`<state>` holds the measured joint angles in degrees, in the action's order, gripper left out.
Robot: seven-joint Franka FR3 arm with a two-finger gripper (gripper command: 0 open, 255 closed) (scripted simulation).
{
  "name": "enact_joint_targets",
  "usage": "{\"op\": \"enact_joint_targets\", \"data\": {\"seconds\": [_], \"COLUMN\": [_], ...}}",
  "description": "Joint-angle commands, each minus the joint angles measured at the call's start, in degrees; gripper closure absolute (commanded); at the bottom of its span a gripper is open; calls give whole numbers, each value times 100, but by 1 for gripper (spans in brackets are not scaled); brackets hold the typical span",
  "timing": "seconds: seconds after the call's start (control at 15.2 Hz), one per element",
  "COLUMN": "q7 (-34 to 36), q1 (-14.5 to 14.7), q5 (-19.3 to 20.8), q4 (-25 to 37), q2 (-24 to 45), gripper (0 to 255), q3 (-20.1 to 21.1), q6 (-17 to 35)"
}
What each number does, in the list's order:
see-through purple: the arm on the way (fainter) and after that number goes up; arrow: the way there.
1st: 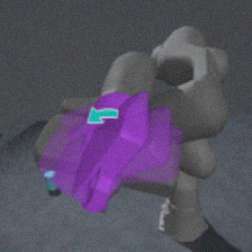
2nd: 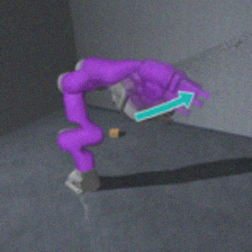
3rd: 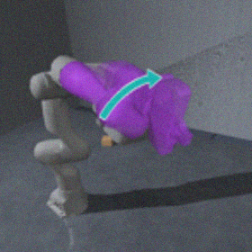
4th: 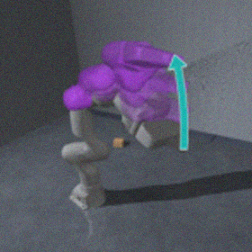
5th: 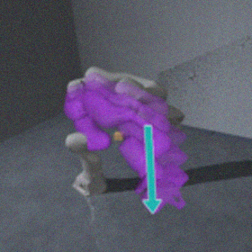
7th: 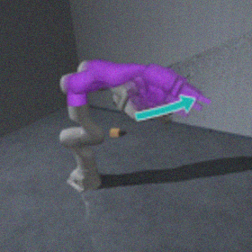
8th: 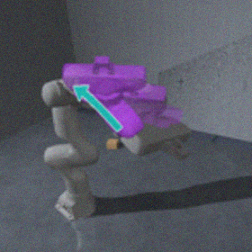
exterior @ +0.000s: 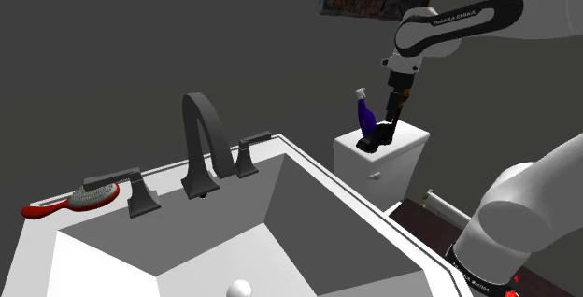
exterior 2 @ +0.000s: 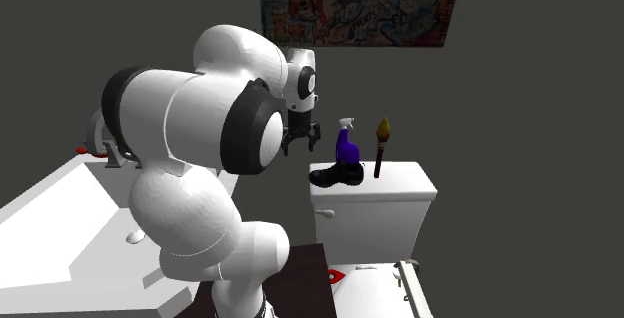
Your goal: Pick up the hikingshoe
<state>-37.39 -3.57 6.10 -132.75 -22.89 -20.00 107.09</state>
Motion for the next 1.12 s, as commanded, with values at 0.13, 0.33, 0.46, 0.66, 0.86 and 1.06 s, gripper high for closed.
{"op": "enact_joint_targets", "data": {"seconds": [0.13, 0.33, 0.46, 0.66, 0.86, 1.06], "q7": [-675, -1211, -1577, -2123, -2635, -2923], "q1": [-19, -63, -115, -252, -470, -651], "q5": [-76, -234, -386, -667, -970, -1161], "q4": [475, 894, 1211, 1746, 2358, 2730], "q2": [844, 1513, 1985, 2723, 3480, 3973], "gripper": [0, 0, 0, 0, 0, 0], "q3": [-403, -668, -814, -964, -1023, -1003], "q6": [232, 359, 417, 455, 427, 444]}}
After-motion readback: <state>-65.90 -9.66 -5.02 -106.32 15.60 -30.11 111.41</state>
